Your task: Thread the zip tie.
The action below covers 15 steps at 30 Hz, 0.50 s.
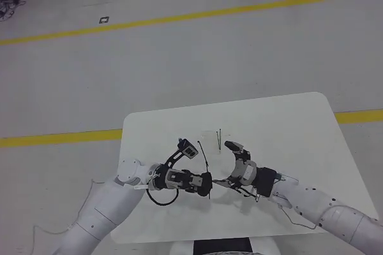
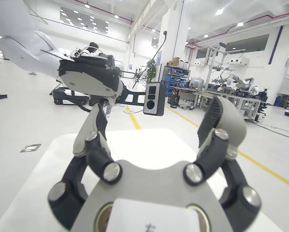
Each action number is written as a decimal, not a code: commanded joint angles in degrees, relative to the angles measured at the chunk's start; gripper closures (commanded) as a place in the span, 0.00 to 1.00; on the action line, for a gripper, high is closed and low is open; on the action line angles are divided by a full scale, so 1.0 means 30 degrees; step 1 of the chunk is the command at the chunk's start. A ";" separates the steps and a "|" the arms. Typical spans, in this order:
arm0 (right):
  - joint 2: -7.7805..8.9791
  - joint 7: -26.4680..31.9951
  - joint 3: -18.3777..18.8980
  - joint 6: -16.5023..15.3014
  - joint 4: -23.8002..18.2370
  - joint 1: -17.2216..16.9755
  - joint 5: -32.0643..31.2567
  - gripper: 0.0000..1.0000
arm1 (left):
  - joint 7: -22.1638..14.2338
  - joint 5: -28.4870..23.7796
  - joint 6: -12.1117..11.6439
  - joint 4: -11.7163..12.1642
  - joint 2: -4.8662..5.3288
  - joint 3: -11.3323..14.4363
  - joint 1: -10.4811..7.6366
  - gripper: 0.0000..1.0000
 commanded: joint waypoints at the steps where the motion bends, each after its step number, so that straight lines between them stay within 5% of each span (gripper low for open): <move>1: -0.0108 0.0034 0.0129 -0.0033 0.0056 -0.0056 -0.0160 0.00 | -0.0019 0.0005 0.0002 0.0033 -0.0002 -0.0010 -0.0009 1.00; 4: -0.0298 -0.0102 0.0309 -0.0028 0.0175 -0.0153 -0.0255 0.35 | -0.0019 0.0005 0.0002 0.0033 -0.0002 -0.0010 -0.0009 1.00; 7: -0.0494 -0.0414 0.0505 -0.0047 0.0304 -0.0202 -0.0319 0.51 | -0.0019 0.0005 0.0002 0.0033 -0.0002 -0.0010 -0.0009 1.00; 15: -0.1026 -0.0480 0.0737 -0.0395 0.0567 -0.0303 -0.0666 0.51 | -0.0019 0.0005 0.0002 0.0033 -0.0002 -0.0010 -0.0009 1.00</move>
